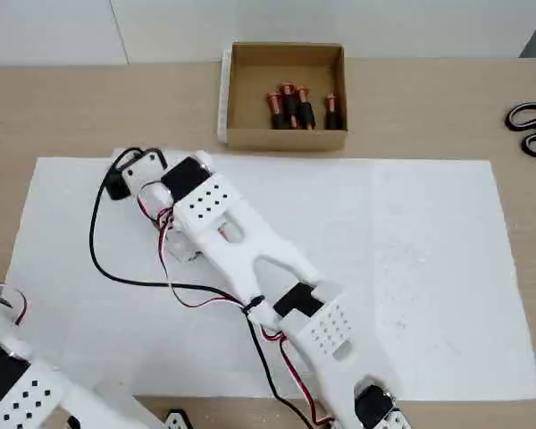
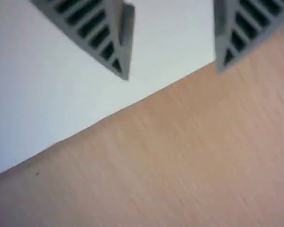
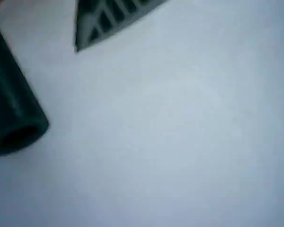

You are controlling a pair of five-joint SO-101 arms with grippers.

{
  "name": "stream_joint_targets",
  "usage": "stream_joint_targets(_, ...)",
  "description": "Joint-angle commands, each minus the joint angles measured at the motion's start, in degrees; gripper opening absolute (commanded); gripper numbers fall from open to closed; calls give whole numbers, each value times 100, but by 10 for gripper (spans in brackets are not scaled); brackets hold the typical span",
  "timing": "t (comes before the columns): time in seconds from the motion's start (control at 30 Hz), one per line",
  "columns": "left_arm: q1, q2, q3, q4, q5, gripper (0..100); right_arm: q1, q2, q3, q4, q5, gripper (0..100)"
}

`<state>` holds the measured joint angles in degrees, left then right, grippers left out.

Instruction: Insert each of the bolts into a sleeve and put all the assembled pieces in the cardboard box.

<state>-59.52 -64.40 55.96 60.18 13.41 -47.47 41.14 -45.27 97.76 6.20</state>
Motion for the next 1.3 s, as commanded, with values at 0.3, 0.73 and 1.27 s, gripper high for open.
stream_joint_targets(0.3, 0, -88, 13, -35, 44, 111, -4, 681, -290, 75, 167, 132)
stream_joint_targets(0.73, 0, -88, 22, -35, 44, 111, -4, 769, -290, 57, 1020, 132)
stream_joint_targets(1.27, 9, -88, 154, -62, 53, 111, -4, 1165, -316, 4, 1371, 139)
